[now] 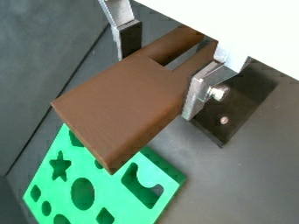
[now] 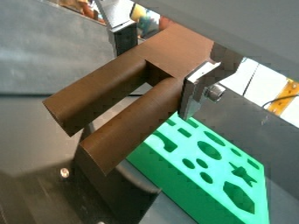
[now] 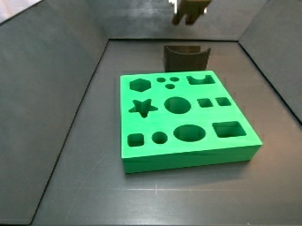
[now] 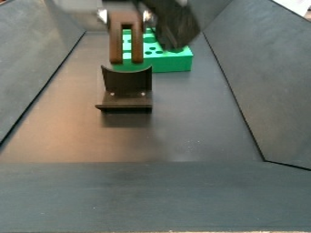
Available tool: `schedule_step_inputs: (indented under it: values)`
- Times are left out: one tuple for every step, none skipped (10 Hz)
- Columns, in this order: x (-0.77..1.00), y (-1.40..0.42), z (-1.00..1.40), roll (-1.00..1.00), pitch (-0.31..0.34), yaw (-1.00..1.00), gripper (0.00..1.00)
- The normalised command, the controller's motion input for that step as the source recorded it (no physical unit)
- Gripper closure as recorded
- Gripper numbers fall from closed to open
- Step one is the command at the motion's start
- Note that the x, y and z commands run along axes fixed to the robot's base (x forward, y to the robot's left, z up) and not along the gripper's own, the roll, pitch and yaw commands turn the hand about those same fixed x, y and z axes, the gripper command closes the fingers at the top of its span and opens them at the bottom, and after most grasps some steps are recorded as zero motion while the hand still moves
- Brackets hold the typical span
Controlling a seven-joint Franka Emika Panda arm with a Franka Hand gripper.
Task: Pick up the square-circle object. Move up. Rotate the square-circle object. Place the square-circle object on the fixture. Regrasp the square-circle object. Move to above the board. Insert the square-circle object.
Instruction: Place the square-circle object on the fixture.
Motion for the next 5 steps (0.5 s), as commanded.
schedule_step_inputs:
  values:
    - [0.15, 0.14, -1.00, -0.78, 0.209, -0.13, 1.00]
    - [0.16, 0.14, -1.00, -0.61, 0.173, -0.16, 1.00]
    - [0.17, 0.14, -1.00, -0.38, 0.125, -0.19, 1.00]
    - [0.18, 0.14, -1.00, -0.25, 0.086, -0.20, 1.00]
    - [0.19, 0.14, -1.00, -0.18, 0.048, -0.19, 1.00]
